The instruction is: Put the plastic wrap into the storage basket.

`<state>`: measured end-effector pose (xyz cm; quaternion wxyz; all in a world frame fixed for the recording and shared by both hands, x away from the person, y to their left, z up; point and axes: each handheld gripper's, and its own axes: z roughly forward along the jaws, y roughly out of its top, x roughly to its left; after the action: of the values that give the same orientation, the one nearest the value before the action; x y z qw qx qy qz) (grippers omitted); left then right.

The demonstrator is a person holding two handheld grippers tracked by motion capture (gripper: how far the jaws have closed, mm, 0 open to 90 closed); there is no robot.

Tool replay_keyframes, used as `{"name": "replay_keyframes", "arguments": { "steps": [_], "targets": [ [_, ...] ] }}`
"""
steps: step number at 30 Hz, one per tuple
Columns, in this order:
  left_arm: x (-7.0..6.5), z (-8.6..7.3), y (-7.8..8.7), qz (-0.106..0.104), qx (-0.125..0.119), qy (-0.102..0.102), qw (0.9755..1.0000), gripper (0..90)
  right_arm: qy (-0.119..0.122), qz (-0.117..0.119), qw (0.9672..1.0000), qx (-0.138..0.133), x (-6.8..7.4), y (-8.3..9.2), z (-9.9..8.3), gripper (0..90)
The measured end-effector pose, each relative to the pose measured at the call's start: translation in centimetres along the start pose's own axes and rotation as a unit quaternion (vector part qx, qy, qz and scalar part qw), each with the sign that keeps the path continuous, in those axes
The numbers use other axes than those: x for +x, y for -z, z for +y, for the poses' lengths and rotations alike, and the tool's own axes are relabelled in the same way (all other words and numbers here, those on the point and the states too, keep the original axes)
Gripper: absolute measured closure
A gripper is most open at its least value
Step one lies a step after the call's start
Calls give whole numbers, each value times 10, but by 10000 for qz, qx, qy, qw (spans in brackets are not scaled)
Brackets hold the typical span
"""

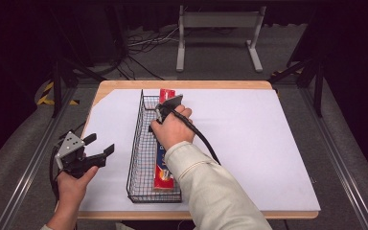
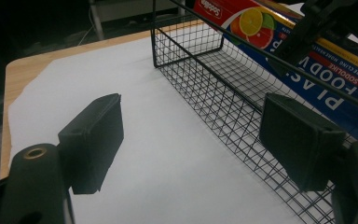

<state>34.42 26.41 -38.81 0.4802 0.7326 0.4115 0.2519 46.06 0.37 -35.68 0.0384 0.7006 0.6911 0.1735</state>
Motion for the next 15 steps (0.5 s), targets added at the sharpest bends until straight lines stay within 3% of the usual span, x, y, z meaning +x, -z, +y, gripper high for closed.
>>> {"name": "replay_keyframes", "arguments": {
  "steps": [15],
  "targets": [
    [0,-1,-1,-3,20,15,10000,225,32,-167,9996,211,4,-15,-4,391]
  ]
}}
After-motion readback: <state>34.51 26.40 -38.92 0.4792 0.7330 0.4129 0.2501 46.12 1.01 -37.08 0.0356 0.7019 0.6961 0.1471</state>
